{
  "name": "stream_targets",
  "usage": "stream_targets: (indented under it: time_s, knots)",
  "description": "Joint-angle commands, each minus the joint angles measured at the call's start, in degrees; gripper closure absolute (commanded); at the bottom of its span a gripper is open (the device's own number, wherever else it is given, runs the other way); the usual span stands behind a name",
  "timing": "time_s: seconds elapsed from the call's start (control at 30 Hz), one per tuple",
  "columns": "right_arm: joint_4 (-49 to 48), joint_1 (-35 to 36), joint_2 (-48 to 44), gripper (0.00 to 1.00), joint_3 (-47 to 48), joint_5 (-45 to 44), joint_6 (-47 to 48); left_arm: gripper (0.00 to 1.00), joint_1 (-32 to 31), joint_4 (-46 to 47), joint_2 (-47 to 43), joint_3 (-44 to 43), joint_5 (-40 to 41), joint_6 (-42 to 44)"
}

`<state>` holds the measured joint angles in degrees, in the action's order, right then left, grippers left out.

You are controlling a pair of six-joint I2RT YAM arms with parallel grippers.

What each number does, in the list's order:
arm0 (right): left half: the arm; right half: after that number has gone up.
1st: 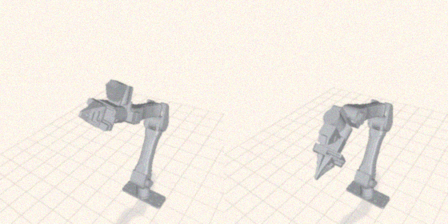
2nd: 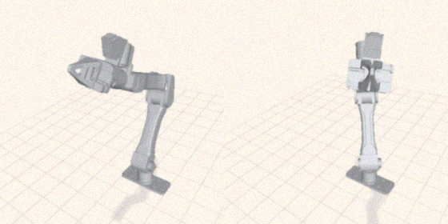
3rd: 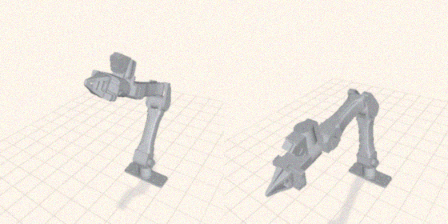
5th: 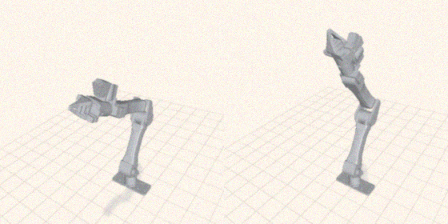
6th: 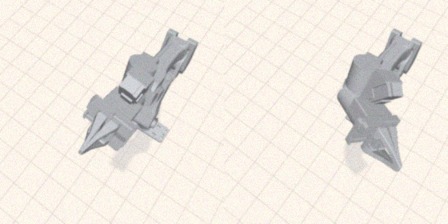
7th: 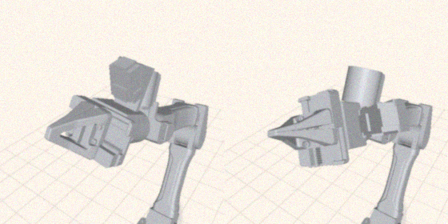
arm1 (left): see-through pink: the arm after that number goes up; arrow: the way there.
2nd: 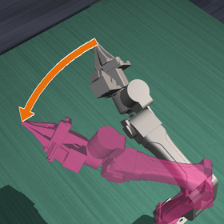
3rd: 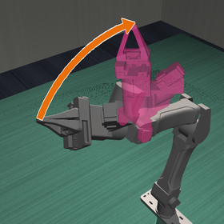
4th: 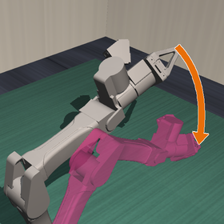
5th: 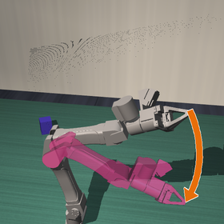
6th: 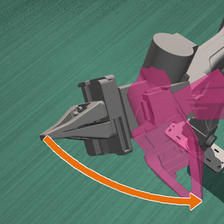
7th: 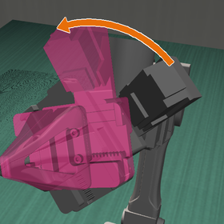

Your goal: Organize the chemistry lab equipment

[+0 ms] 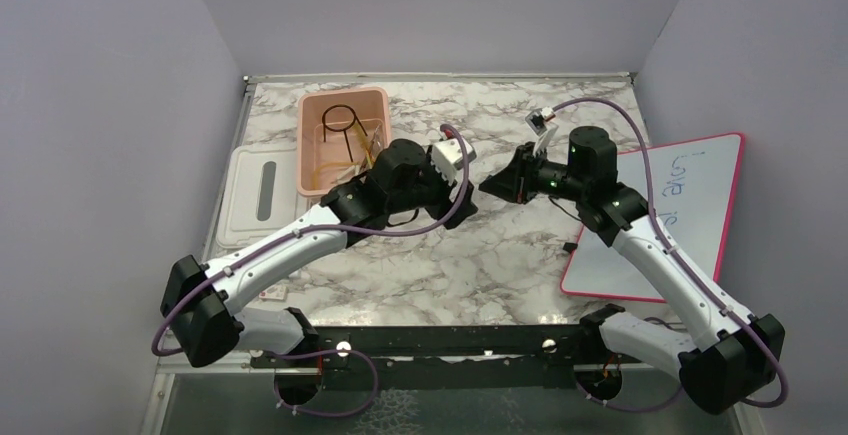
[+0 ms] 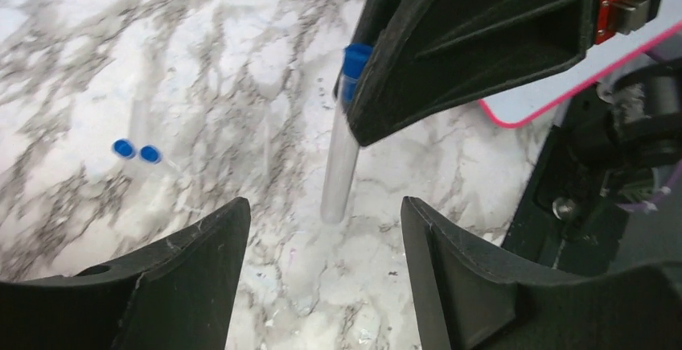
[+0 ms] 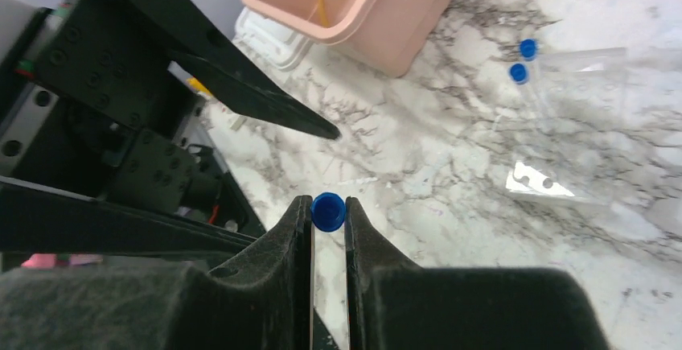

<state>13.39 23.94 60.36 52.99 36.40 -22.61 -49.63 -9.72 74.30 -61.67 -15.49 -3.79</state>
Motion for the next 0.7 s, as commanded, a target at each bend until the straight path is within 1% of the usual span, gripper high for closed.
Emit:
stream_targets:
  time_s: [0.0,0.13,0.27,0.33,0.4,0.57,0.67]
  knots:
    - [-0.47,0.24,0.84,0.93,0.43,-11.14,3.62,0.27,-0.12,-6.17,-4.26,-2.88,13.05,-1.45]
    - [-2.80,1.58,2.40,0.93,-0.54,-19.70,4.99,0.24,-0.12,-8.83,-9.01,-2.48,20.31,-2.47]
    - [-6.82,9.43,3.98,0.93,-1.47,-32.56,8.33,0.22,-0.13,-9.57,-13.85,-1.06,24.78,-3.59]
    - [-7.76,13.49,7.04,0.93,-0.65,-39.61,10.44,0.21,-0.12,-9.31,-16.14,-0.01,26.22,-4.38]
    - [-7.98,15.81,11.06,0.94,0.61,-44.37,11.48,0.21,-0.12,-8.59,-17.73,1.09,27.43,-4.87]
    - [-11.60,17.82,19.22,0.94,1.55,-50.99,12.82,0.21,-0.13,-6.37,-21.37,4.01,31.49,-5.85]
    - [-14.73,18.07,23.59,0.94,2.46,-52.38,12.97,0.22,-0.12,-5.67,-23.30,4.84,33.43,-6.10]
